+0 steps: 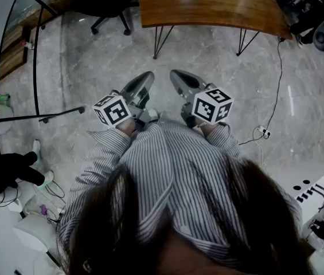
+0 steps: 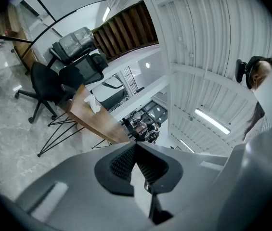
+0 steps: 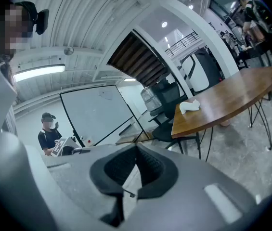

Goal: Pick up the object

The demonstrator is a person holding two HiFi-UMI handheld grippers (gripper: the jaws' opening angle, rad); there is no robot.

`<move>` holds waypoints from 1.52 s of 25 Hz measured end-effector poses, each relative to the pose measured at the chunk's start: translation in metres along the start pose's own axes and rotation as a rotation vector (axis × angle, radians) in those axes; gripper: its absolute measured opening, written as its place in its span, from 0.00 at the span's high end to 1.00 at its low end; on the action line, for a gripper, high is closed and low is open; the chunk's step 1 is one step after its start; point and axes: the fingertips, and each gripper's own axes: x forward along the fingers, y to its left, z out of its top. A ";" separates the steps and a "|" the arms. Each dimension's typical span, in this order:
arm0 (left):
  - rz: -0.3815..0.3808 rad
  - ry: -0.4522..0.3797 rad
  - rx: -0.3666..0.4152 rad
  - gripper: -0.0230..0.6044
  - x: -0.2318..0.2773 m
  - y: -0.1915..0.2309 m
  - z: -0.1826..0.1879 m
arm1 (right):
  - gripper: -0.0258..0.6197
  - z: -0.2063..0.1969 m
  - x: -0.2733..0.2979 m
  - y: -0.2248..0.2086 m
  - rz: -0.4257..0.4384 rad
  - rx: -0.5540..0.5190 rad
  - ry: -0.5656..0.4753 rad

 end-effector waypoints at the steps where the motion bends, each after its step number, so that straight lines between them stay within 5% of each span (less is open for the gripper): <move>1: 0.001 0.003 -0.001 0.96 0.001 0.001 0.000 | 0.96 0.001 0.002 0.000 0.004 0.001 0.001; 38: -0.037 0.080 -0.004 0.96 0.066 0.008 -0.015 | 0.96 0.023 0.004 -0.049 0.026 0.042 -0.027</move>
